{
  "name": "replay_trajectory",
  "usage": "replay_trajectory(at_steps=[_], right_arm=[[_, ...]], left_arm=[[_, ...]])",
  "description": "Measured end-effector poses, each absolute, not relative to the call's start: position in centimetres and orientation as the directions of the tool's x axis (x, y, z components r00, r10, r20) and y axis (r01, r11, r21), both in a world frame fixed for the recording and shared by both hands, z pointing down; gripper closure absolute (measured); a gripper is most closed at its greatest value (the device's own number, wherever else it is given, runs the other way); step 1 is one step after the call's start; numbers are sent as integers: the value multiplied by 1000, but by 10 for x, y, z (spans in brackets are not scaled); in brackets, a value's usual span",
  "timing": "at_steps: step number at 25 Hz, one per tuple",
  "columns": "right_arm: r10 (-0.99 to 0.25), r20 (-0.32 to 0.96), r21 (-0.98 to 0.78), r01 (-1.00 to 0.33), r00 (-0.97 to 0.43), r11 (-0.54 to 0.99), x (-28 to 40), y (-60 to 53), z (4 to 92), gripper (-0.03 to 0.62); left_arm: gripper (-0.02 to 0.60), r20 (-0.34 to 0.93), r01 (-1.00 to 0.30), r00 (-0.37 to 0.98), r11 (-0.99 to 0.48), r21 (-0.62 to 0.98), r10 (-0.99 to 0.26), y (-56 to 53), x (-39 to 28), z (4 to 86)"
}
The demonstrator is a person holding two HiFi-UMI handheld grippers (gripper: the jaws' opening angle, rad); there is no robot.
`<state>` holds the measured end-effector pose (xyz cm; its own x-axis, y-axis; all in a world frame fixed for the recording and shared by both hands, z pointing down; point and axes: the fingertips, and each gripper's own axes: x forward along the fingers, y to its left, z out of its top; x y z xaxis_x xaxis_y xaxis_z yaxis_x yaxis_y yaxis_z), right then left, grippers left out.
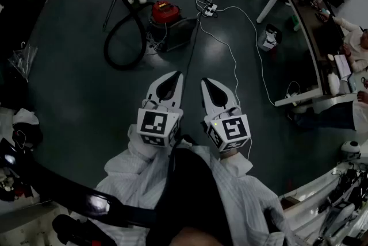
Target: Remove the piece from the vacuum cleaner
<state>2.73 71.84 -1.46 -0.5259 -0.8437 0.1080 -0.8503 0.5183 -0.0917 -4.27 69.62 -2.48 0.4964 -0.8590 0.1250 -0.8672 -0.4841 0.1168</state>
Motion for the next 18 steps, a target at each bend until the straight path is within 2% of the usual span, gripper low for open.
replay_trajectory(at_steps=[18], right_arm=[[-821, 123, -107, -830, -557, 547, 41, 690, 1, 594]], left_arm=[[578, 142, -878, 479, -468, 104, -866, 665, -24, -15]])
